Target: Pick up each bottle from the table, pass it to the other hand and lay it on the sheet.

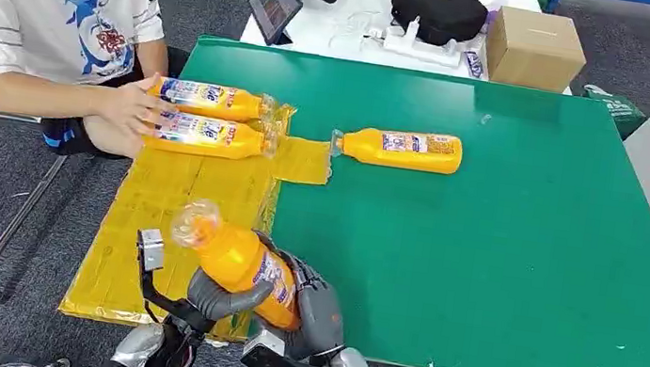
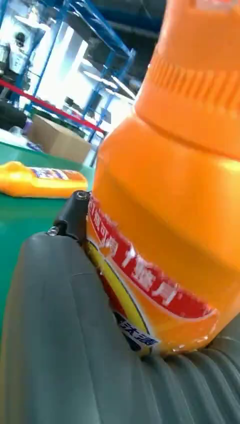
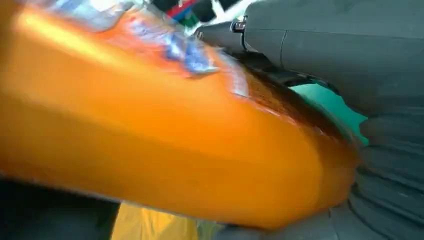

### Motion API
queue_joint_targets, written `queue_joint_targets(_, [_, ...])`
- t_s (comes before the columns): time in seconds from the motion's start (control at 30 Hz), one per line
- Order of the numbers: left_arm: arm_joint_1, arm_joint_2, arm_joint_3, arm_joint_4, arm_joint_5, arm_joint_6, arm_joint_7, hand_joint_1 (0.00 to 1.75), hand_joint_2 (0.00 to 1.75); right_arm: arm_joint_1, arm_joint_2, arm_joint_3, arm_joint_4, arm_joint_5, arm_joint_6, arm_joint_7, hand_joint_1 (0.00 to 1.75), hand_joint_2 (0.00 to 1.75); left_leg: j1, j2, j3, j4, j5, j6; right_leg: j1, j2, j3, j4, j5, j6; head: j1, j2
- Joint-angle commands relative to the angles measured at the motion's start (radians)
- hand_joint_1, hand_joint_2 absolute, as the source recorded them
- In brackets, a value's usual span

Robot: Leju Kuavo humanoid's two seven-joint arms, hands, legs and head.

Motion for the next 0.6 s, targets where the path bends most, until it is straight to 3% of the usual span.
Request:
queue_joint_targets(0.03, [-0.017,0.003,0.009,-0.050,-0.049,0.072,-0.020,1.75,1.75,0.021,-0.021,-0.006,-0.077,-0.094,0.096,0.005,0.00,0.00,0.001,0.001,0.003,0.001,-0.002,-0.001,0.002,-0.001,0.003,0.000,-0.001,-0.002,-0.001,0.000])
queue_joint_targets(0.23, [-0.016,0.001,0.027,-0.077,-0.072,0.102,-0.027,1.75,1.75,0.043,-0.036,-0.029,-0.158,-0.128,0.128,0.008,0.00,0.00,0.000,0.000,0.001,0.000,0.000,0.000,0.000,-0.001,0.001,0.000,0.000,-0.001,-0.001,0.000])
queue_joint_targets(0.33, [-0.042,-0.005,0.070,-0.105,-0.132,0.203,-0.057,1.75,1.75,0.069,-0.050,-0.070,-0.275,-0.180,0.150,-0.007,0.00,0.00,0.001,-0.001,0.002,0.001,-0.001,-0.001,0.002,-0.002,0.003,0.000,-0.001,-0.002,-0.001,0.000])
queue_joint_targets(0.53, [-0.210,-0.005,0.192,-0.076,-0.463,0.623,-0.162,1.75,1.75,0.086,-0.067,-0.118,-0.524,-0.287,0.248,-0.029,0.00,0.00,0.001,-0.002,-0.002,0.002,0.000,-0.001,0.001,-0.003,-0.001,0.001,0.000,-0.001,-0.001,0.000])
queue_joint_targets(0.6, [-0.246,-0.001,0.222,-0.045,-0.497,0.652,-0.154,1.75,1.75,0.082,-0.064,-0.123,-0.562,-0.307,0.264,-0.028,0.00,0.00,0.001,-0.002,-0.002,0.003,0.000,-0.001,0.002,-0.003,-0.001,0.002,0.000,-0.002,0.000,0.000])
